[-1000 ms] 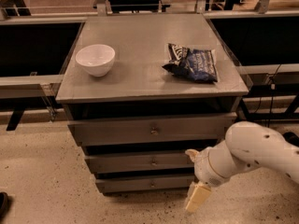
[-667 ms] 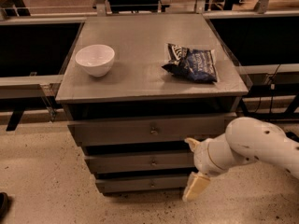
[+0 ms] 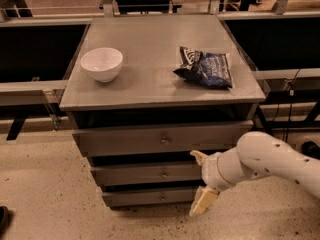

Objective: Open middle drawer

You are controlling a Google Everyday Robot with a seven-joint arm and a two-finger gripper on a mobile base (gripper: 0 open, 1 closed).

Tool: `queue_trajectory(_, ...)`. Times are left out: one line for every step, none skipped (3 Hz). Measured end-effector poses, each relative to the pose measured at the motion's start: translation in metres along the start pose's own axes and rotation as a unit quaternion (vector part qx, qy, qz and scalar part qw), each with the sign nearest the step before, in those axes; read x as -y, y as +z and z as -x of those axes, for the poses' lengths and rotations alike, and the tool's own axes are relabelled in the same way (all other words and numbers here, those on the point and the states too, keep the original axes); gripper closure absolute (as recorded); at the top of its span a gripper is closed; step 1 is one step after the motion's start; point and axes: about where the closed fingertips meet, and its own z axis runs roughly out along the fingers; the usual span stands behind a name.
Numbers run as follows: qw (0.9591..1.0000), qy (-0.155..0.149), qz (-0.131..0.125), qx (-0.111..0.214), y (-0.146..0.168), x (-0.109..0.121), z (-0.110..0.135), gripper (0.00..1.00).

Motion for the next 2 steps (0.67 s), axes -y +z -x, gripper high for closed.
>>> queue_trajectory(0.9975, -0.041, 0.006, 0.058, 0.062, 0.003, -0.011, 0.0)
queue_trajectory(0.992, -0.046, 0.044, 0.109, 0.136, -0.01, -0.031, 0.0)
